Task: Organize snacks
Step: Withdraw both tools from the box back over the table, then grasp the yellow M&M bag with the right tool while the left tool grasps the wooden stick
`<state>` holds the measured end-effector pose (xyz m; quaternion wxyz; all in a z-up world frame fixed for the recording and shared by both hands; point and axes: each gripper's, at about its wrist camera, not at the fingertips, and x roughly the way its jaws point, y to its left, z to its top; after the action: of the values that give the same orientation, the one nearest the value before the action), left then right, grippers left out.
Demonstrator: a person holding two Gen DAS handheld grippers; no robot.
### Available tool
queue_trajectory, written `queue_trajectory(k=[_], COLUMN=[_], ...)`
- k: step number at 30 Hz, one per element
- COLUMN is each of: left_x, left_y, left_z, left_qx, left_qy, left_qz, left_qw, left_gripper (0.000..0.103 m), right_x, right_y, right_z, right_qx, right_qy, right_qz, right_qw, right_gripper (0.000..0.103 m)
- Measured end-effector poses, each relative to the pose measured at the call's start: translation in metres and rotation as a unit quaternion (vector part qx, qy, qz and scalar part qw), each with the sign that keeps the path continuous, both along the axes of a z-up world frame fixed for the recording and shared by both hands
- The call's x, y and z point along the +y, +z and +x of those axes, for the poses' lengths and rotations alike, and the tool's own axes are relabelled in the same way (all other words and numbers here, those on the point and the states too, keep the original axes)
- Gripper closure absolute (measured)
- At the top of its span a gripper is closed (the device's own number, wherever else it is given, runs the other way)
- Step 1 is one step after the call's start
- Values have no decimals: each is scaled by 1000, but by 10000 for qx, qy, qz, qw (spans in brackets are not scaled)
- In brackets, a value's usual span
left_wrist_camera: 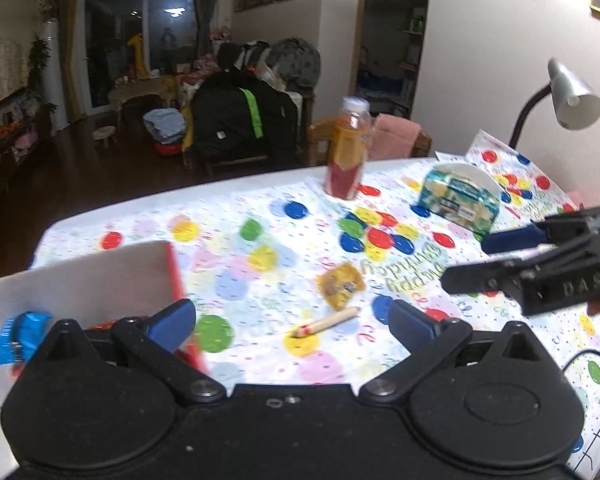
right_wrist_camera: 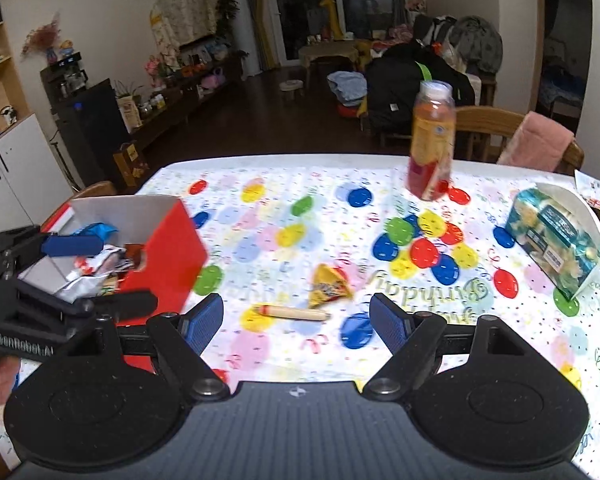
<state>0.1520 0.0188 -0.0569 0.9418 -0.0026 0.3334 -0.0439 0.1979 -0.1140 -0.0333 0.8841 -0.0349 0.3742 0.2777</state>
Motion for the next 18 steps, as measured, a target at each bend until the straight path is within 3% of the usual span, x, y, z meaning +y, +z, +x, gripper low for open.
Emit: queue_trajectory(k=[5, 12, 18], left_x=[-22, -39, -55], left_y=[-16, -45, -61], left_z=[21, 60, 79], left_qx=[123, 655, 812], left_qy=[-193, -204, -442], left_qz=[92, 74, 271], left_qw=[9997, 9976, 9953], left_gripper=[3, 17, 25], right_x=[-12, -8, 3], right_y=[-14, -38, -66], right_z=[30, 70, 97], right_qx=[134, 426, 715], right_qy=[-15, 93, 186], right_qz=[-68, -123, -163], right_qw=[9999, 9990, 9971], right_gripper=[23, 23, 23])
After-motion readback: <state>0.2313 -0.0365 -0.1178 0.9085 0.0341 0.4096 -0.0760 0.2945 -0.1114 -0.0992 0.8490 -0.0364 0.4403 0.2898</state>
